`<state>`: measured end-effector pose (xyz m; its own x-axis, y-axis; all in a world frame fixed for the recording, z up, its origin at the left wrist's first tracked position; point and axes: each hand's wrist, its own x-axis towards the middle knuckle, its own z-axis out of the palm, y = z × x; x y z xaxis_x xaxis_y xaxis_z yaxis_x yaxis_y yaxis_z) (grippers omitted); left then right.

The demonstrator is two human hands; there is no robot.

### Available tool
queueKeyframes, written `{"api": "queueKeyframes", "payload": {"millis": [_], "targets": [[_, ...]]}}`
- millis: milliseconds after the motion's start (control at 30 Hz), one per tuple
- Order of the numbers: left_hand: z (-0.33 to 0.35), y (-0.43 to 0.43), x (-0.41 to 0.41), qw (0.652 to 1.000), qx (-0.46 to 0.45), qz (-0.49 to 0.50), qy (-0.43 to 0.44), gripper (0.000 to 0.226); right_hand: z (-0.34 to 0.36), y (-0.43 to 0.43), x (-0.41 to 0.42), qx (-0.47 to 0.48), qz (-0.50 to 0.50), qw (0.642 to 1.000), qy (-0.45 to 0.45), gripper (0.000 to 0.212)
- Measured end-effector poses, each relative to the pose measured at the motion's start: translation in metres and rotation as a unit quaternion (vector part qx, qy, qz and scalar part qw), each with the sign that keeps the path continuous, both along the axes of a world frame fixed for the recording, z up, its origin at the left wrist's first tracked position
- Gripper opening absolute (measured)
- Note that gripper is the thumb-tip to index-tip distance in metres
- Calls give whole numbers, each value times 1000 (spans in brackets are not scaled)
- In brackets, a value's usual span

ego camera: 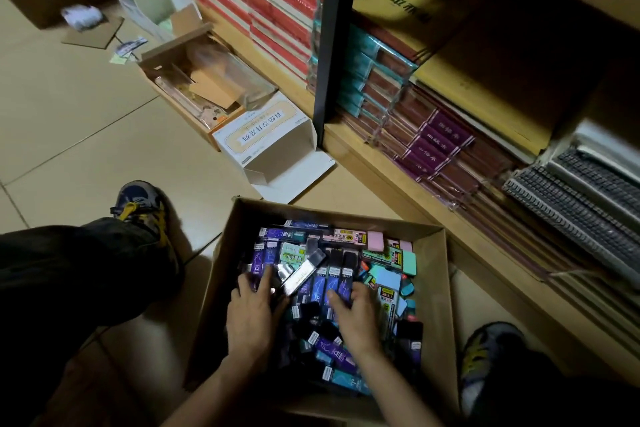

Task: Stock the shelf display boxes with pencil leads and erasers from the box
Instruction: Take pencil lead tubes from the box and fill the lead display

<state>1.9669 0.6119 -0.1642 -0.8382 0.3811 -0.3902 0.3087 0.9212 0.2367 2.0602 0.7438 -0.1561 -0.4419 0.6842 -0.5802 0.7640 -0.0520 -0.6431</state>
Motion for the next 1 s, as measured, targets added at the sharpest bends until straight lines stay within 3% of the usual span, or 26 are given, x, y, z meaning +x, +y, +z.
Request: {"api": "queueKeyframes", "payload": {"millis": [67,200,333,467,600,767,867,1000], "targets": [[1,-7,8,1000,3,-15,7,65,4,5,-11,-13,-32,999,-6,40],[2,-15,23,999,31,-21,3,62,4,14,-43,-40,-61,995,-68,78],[4,-7,13,989,126,71,-15,46,4,25,-50,-114,-99,987,-51,71],[6,7,-8,919,236,293,-121,38,-1,33,-37,-160,-93,983,-16,70],[-2,13,-12,877,283,354,-157,44,-6,26,-30,-167,-98,981,5,69],[-5,22,-7,833,323,352,-280,44,-8,20,-27,-172,-131,976,37,62],[-1,29,-3,838,326,304,-315,40,-5,23,-24,-194,-128,971,58,44],[5,39,3,867,343,224,-284,37,-5,20,-18,-237,-121,962,67,48]]}}
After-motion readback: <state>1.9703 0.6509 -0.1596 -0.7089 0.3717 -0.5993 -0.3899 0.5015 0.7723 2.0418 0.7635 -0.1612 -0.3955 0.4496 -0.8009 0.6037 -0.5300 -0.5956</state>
